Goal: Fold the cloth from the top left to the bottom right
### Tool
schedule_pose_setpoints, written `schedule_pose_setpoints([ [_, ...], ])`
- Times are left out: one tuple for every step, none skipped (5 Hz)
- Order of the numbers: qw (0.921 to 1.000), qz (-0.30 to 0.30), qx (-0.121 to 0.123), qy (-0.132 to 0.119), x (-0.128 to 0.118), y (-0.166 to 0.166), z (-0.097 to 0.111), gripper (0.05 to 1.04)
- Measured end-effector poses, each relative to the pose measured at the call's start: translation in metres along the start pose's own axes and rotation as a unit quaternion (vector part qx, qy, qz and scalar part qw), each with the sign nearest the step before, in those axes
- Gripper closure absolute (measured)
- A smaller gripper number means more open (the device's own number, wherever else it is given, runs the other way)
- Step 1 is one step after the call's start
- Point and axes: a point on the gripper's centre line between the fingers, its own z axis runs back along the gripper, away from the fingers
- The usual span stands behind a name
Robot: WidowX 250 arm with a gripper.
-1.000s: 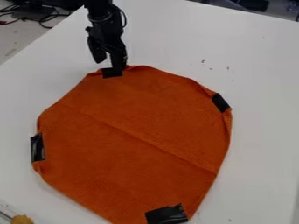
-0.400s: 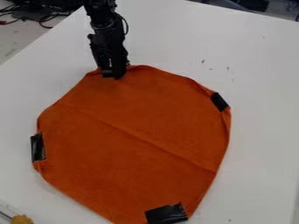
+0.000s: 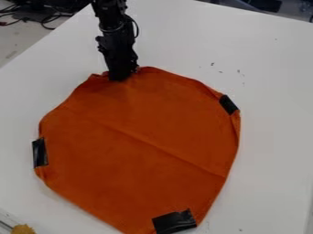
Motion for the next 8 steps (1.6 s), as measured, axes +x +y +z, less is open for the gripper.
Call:
schedule_pose_setpoints([
  [0.9996,-0.003,0.028,-0.008,0.002,0.003,0.021,0.960],
  [0.9977,-0.016,0.061,-0.023,0.007,-0.010,0.051,0.995],
  [0.9953,-0.023,0.078,-0.053,-0.004,-0.034,0.087,0.996],
  [0.9958,-0.019,0.057,-0.069,-0.027,-0.071,0.106,0.996],
  [0.9956,0.003,0.031,-0.088,-0.053,-0.103,0.112,0.996],
  [0.9944,0.037,-0.003,-0.099,-0.080,-0.142,0.107,0.979],
  [0.9906,0.044,0.010,-0.129,-0.094,-0.164,0.092,0.904],
  [0.9893,0.057,0.032,-0.131,-0.099,-0.169,0.089,0.680],
])
